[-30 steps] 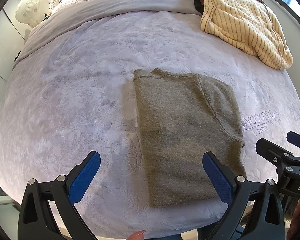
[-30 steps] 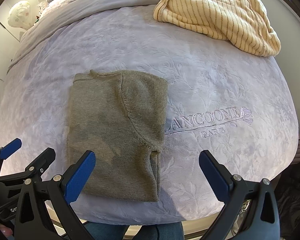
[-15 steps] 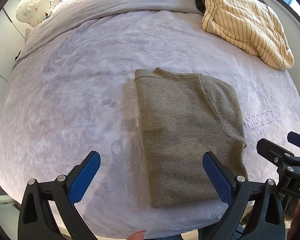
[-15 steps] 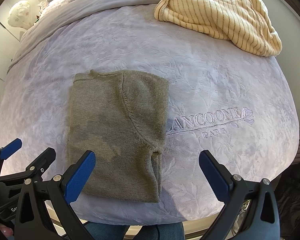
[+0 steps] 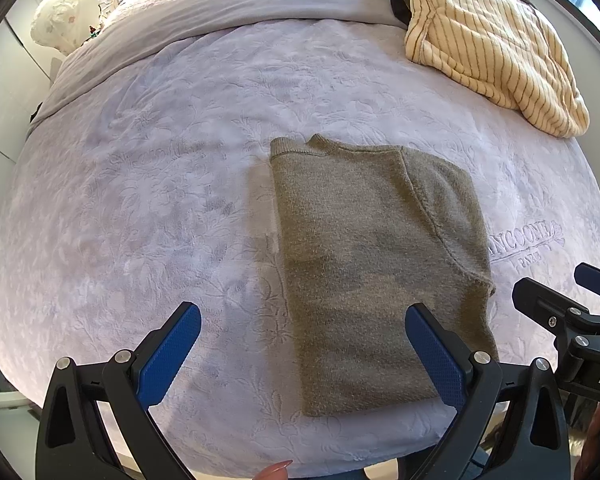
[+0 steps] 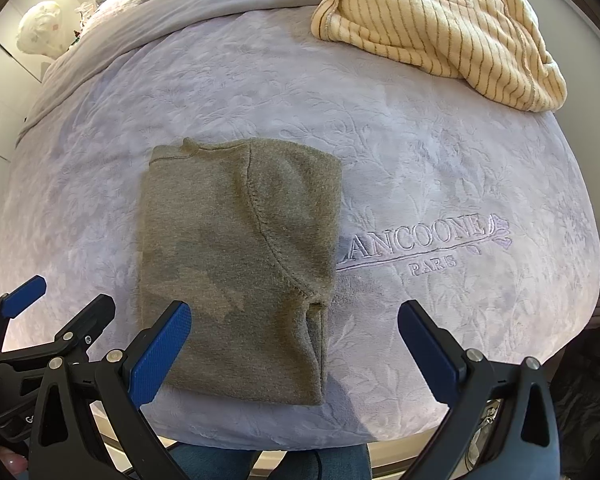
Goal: Fold small clothes
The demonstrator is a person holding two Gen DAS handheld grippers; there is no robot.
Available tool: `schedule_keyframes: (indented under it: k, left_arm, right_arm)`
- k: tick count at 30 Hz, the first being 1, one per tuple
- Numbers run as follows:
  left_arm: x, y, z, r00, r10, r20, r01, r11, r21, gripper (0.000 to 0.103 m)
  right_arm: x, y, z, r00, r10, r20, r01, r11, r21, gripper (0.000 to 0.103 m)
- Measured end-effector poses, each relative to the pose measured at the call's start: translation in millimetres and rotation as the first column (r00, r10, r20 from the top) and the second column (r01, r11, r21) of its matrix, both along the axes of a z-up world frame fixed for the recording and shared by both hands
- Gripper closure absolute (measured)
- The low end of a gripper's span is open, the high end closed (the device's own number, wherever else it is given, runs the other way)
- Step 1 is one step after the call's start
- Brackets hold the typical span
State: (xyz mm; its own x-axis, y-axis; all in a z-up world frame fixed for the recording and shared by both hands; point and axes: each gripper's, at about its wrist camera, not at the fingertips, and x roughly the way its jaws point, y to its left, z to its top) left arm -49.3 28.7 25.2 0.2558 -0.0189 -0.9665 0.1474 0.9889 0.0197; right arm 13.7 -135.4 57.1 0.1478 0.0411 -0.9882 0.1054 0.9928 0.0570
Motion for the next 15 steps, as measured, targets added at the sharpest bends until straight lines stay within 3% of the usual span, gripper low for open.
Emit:
schedule_keyframes:
  k: [15]
  left_arm:
    - [5.0, 2.0, 0.1, 1.000, -0.010, 0.005, 0.010, 1.000, 0.017, 0.001]
  right_arm:
    - [2.2, 2.4, -1.3, 1.000, 0.009, 0.001, -0.009, 1.000, -0.002, 0.000]
